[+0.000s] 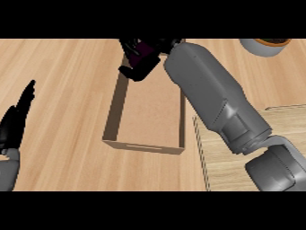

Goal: Pick the eggplant from the tray and place it in the cardboard box

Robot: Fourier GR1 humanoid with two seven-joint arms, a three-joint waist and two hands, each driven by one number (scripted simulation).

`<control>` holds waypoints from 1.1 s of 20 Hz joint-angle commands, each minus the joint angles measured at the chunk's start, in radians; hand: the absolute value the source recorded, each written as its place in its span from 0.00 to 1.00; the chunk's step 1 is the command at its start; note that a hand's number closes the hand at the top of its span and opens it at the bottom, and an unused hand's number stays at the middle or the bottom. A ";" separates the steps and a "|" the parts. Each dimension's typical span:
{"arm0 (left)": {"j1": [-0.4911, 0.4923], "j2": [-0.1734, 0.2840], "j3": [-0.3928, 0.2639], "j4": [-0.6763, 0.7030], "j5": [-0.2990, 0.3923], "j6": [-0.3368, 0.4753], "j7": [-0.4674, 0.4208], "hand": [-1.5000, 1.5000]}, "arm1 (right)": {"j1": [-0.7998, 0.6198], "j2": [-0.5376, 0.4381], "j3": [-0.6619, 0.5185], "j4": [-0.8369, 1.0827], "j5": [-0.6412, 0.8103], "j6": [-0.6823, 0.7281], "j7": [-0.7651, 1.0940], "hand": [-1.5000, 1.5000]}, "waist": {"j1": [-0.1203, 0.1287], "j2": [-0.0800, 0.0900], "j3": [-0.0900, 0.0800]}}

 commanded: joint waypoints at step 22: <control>-0.033 0.008 0.003 0.028 -0.006 -0.019 -0.024 0.50 | 0.051 0.007 -0.026 0.047 -0.434 -0.084 0.009 0.00 | 0.032 0.014 0.001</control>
